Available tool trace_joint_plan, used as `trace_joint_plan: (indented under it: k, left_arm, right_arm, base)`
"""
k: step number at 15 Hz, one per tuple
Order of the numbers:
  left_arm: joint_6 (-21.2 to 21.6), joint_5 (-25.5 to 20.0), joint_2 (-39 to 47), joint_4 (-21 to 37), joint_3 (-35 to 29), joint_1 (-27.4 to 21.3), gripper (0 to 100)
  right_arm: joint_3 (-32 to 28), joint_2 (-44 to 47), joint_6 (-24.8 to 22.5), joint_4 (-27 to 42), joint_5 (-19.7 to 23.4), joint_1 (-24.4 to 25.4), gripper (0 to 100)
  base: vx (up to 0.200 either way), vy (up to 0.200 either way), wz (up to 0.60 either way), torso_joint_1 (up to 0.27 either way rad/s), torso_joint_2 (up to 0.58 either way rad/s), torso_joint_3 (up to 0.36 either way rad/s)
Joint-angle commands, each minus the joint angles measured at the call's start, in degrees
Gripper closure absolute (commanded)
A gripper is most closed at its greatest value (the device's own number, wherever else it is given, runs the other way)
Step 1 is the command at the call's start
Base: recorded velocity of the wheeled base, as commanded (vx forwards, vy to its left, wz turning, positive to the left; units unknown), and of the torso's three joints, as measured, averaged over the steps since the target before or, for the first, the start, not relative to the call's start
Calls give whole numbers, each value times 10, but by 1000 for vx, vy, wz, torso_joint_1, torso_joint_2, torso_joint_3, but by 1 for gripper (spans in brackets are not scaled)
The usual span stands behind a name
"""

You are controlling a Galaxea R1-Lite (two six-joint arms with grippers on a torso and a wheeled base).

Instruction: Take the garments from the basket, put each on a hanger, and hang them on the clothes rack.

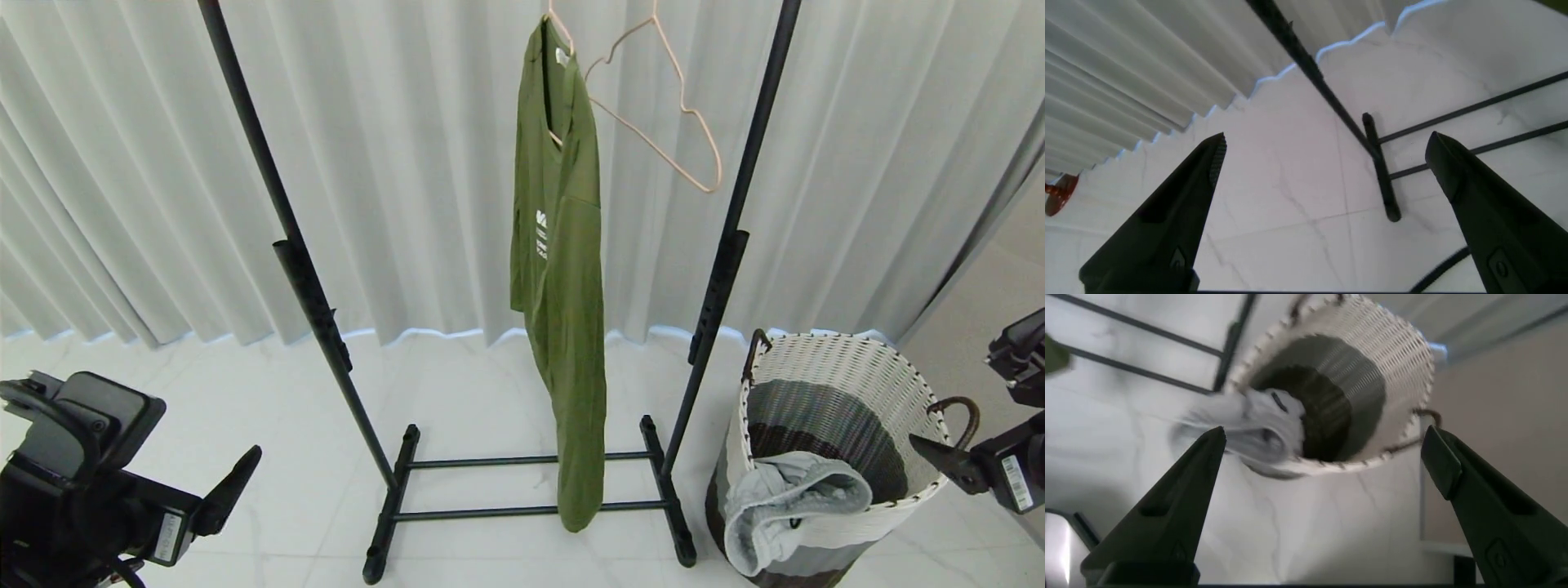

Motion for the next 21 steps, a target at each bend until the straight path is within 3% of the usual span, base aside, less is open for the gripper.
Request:
trace_joint_plan:
  k: [1,5,7,11,14,17,21]
  left_arm:
    - [1,0,3,0,1,0,0]
    - [1,0,3,0,-3,0,0]
    - [1,1,10,0,-10,1,0]
    - [1,0,24,0,-21,-1,0]
    - [0,0,23,0,-17,-16,0]
    - [1,0,23,0,-19,-38,0]
    - [1,0,24,0,-16,-62,0]
  right_arm:
    - [8,-3,-1,0,1,-18,0]
    - [50,-2,-3,1,1,-52,0]
    - [74,-1,-8,1,2,-70,0]
    - [113,33,-27,-7,7,-69,0]
    - [162,71,-32,-48,29,-67,0]
    - [249,160,-58,-153,45,-66,0]
    - [306,302,-55,-346,45,-69,0]
  base:
    - [0,-200,0,-2,-2,-2]
    - [0,0,0,0,0,0]
    - [200,0,0,2,2,5]
    - [200,0,0,6,0,4]
    - [0,0,0,0,0,0]
    - [0,0,0,0,0,0]
    - [0,0,0,0,0,0]
